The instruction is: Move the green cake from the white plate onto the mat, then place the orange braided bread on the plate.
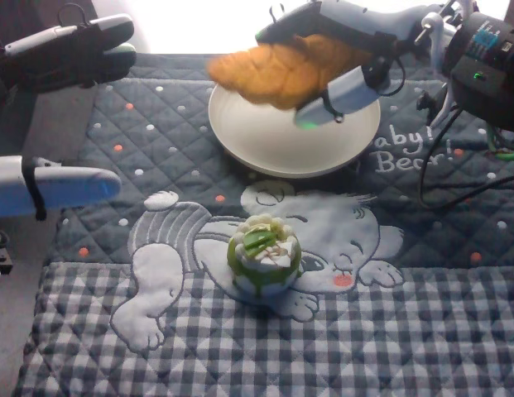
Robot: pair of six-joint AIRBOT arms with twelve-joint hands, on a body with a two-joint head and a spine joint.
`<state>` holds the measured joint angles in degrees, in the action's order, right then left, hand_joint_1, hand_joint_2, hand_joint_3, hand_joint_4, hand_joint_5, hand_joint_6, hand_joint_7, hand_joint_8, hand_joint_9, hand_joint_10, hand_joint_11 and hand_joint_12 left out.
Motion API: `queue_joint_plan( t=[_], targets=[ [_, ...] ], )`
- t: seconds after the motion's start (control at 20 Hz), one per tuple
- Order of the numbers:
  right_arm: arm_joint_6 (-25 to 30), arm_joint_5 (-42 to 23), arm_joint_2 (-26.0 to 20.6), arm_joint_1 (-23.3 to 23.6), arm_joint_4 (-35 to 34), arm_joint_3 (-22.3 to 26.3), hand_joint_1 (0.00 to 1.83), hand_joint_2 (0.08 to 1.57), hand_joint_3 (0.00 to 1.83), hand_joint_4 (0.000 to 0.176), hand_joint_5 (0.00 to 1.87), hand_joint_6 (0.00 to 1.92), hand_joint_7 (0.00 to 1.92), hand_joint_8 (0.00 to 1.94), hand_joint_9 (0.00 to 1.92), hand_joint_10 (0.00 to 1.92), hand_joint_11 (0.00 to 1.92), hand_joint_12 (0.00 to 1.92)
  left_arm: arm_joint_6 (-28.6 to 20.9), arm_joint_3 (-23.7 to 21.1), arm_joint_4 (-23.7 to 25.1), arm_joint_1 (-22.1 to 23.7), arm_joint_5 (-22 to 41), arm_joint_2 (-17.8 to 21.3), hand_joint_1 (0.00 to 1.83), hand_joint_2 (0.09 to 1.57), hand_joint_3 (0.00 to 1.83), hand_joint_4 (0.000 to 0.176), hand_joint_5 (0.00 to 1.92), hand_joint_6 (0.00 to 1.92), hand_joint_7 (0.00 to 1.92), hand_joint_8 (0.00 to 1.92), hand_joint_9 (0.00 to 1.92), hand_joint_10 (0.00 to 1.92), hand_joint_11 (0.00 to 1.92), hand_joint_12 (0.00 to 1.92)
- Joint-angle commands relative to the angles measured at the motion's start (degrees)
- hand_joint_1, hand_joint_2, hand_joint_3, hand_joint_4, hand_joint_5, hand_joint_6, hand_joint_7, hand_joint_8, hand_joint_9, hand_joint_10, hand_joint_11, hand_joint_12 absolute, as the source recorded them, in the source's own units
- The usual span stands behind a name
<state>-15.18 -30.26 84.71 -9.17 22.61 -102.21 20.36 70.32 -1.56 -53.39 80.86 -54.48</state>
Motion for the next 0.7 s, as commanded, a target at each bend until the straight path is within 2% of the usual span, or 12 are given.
queue_joint_plan(
  t=[0.0,0.05,0.1,0.15,0.2,0.25,0.3,0.45,0.5,0.6,0.65],
  targets=[
    [0.4,-6.4,-0.8,0.5,-1.8,0.1,0.84,0.88,0.0,0.136,0.3,0.02,0.31,0.03,0.33,0.07,0.12,0.86,-0.5,0.1,-1.6,0.5,7.2,0.0,0.76,0.85,0.0,0.014,0.31,0.0,0.47,0.0,0.53,0.0,0.0,1.54],
    [0.4,-6.4,-0.8,0.5,-1.7,0.5,0.79,0.84,0.0,0.168,0.19,0.0,0.21,0.01,0.22,0.02,0.02,0.71,-0.6,0.1,-1.6,0.5,7.2,0.0,0.74,0.86,0.0,0.015,0.32,0.0,0.48,0.0,0.54,0.01,0.0,1.55],
    [0.4,-6.5,-0.9,0.5,-1.3,0.9,0.76,0.81,0.0,0.174,0.07,0.01,0.08,0.02,0.06,0.02,0.0,0.25,-0.8,0.0,-1.6,0.5,7.2,0.0,0.78,0.85,0.0,0.011,0.31,0.0,0.47,0.0,0.53,0.0,0.0,1.55],
    [0.4,-7.1,-1.3,0.5,-0.6,1.6,0.75,0.79,0.0,0.176,0.01,0.0,0.03,0.01,0.01,0.0,0.0,0.05,-1.0,0.0,-1.6,0.5,7.1,0.0,0.79,0.85,0.0,0.007,0.31,0.0,0.47,0.0,0.53,0.0,0.0,1.54],
    [0.4,-8.2,-2.5,0.5,0.5,3.2,0.73,0.76,0.0,0.176,0.0,0.0,0.0,0.0,0.0,0.0,0.0,0.01,-1.1,-0.3,-1.6,0.4,7.0,0.3,0.8,0.83,0.0,0.024,0.34,0.01,0.52,0.01,0.57,0.02,0.0,1.56],
    [0.4,-9.1,-4.0,0.5,1.9,4.9,0.7,0.75,0.0,0.176,0.0,0.0,0.0,0.0,0.0,0.0,0.0,0.0,-1.1,-0.6,-1.6,0.3,7.0,0.6,0.81,0.82,0.0,0.014,0.32,0.0,0.52,0.01,0.57,0.02,0.0,1.56],
    [0.4,-10.4,-5.2,0.5,2.9,6.8,0.7,0.74,0.0,0.176,0.0,0.0,0.0,0.0,0.0,0.0,0.0,0.0,-1.1,-1.0,-1.6,0.1,7.0,1.1,0.8,0.83,0.0,0.015,0.32,0.0,0.53,0.01,0.57,0.02,0.0,1.57],
    [0.4,-16.3,-10.9,0.5,3.5,11.9,0.67,0.72,0.0,0.176,0.0,0.0,0.0,0.0,0.0,0.0,0.0,0.0,-0.7,-2.1,-2.3,-1.3,8.2,2.3,0.77,0.93,0.01,0.029,0.35,0.0,0.54,0.0,0.57,0.02,0.0,1.56],
    [0.4,-17.4,-12.4,0.5,3.5,13.7,0.66,0.74,0.0,0.176,0.0,0.0,0.0,0.0,0.0,0.0,0.0,0.0,-0.4,-2.6,-2.9,-2.0,9.0,2.7,0.77,0.93,0.0,0.004,0.31,0.0,0.51,0.0,0.53,0.0,0.0,1.52],
    [-0.8,-18.4,-16.1,0.4,3.5,18.3,0.62,0.73,0.0,0.176,0.0,0.0,0.0,0.0,0.0,0.0,0.0,0.0,0.3,-3.9,-4.3,-3.6,11.7,3.6,0.77,0.87,0.0,0.0,0.26,0.0,0.47,0.0,0.47,0.0,0.0,1.45],
    [-2.2,-20.2,-18.5,0.0,3.5,21.1,0.65,0.72,0.0,0.176,0.0,0.0,0.0,0.0,0.0,0.0,0.0,0.0,0.7,-4.9,-5.5,-5.0,13.7,4.3,0.8,0.84,0.0,0.002,0.28,0.01,0.48,0.01,0.47,0.01,0.0,1.43]
  ],
)
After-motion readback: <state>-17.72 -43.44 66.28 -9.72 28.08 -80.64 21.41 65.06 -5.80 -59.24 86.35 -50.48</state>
